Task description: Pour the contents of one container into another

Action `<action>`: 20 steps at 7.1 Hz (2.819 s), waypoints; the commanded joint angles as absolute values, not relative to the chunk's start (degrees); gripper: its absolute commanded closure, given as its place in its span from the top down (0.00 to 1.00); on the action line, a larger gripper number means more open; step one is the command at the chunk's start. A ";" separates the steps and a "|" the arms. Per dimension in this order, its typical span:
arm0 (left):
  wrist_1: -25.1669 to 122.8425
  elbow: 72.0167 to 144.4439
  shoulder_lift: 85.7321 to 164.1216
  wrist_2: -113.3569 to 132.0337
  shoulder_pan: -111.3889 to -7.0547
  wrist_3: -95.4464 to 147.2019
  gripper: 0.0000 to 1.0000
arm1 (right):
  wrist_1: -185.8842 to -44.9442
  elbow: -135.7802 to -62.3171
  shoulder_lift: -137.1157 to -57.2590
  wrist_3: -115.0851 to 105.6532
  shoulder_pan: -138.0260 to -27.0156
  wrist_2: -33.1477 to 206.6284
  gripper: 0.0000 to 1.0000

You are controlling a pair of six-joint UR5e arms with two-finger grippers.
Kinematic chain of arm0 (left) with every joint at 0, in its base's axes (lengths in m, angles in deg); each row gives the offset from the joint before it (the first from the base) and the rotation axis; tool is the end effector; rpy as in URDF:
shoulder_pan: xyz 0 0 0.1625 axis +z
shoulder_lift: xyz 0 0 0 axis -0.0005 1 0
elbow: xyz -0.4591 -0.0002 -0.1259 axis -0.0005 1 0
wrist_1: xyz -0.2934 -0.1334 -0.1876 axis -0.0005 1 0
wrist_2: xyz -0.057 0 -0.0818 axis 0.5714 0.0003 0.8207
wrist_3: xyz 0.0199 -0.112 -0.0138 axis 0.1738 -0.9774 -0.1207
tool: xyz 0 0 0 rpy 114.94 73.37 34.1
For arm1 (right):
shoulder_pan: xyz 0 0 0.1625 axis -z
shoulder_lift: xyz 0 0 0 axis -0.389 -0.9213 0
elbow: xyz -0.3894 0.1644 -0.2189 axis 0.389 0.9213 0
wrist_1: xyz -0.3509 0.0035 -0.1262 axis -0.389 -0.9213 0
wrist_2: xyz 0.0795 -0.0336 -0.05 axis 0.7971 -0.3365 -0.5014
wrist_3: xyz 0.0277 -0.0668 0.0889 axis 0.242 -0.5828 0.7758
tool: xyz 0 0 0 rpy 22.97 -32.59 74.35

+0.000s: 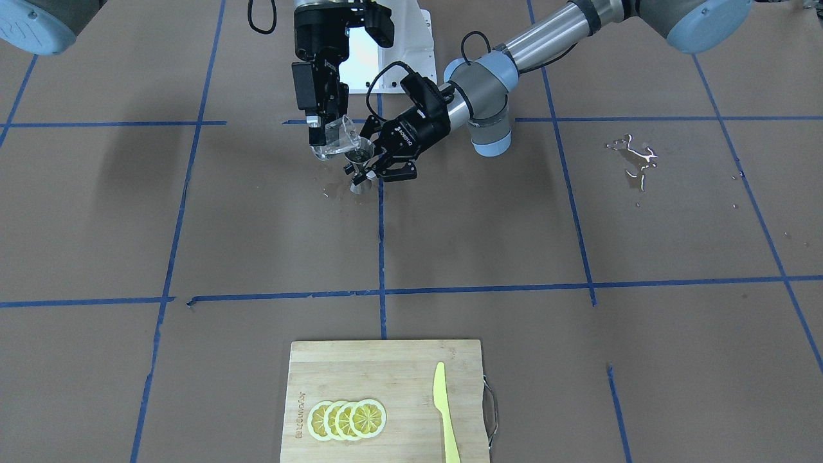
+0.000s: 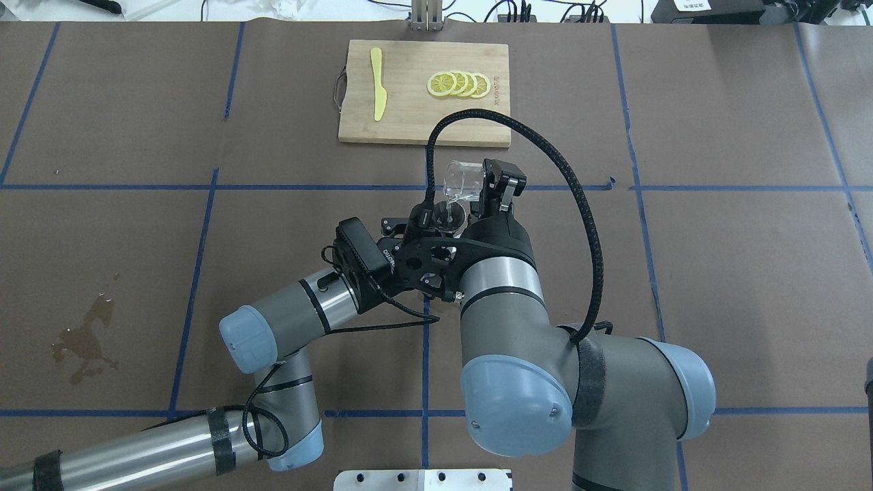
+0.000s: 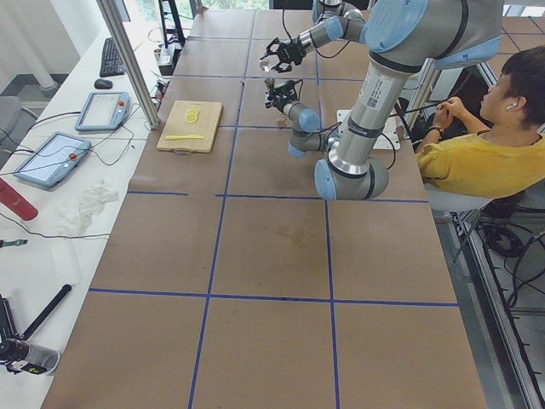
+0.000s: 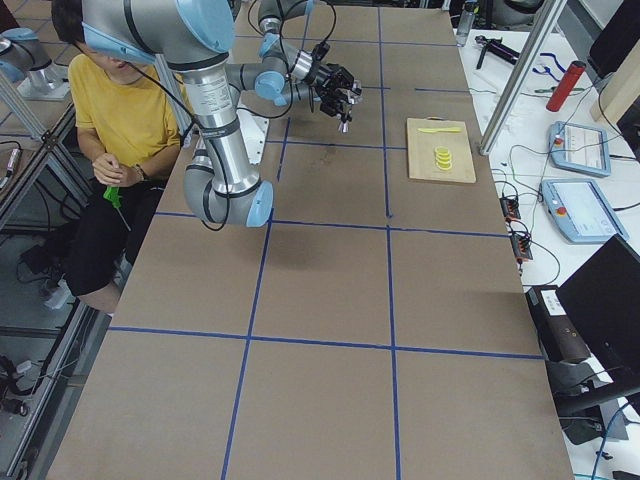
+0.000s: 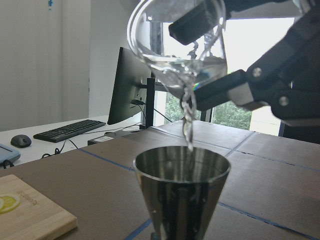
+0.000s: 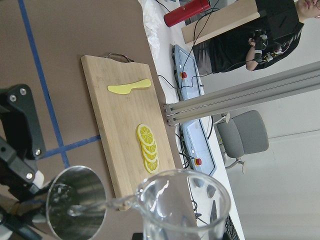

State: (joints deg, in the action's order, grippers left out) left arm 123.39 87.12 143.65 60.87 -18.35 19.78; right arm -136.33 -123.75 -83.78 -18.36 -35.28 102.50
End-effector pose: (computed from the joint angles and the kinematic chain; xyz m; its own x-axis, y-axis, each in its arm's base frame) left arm 0.5870 -0.3699 0.2870 0.3434 0.8281 -0.4430 0.6232 0.1520 0.7671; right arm -0.4876 -0.3350 0.2162 0.7748 -0.4703 -0.4225 0.5424 0.1510 0.8265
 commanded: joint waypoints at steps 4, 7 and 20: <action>123.37 87.13 143.74 60.67 -18.13 19.78 0.00 | -137.28 -123.74 -83.72 -20.87 -35.28 102.39 0.00; 123.37 87.13 143.92 60.58 -18.22 19.78 0.00 | -136.58 -123.91 -83.89 -18.07 -35.46 102.39 0.00; 122.67 105.94 120.38 40.82 -18.57 20.31 0.00 | -109.53 -116.02 -110.23 57.65 -35.46 100.47 0.00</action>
State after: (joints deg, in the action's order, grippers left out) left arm 122.65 104.69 123.77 42.77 -18.49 20.31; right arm -110.97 -118.46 -107.65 51.74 -35.51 102.01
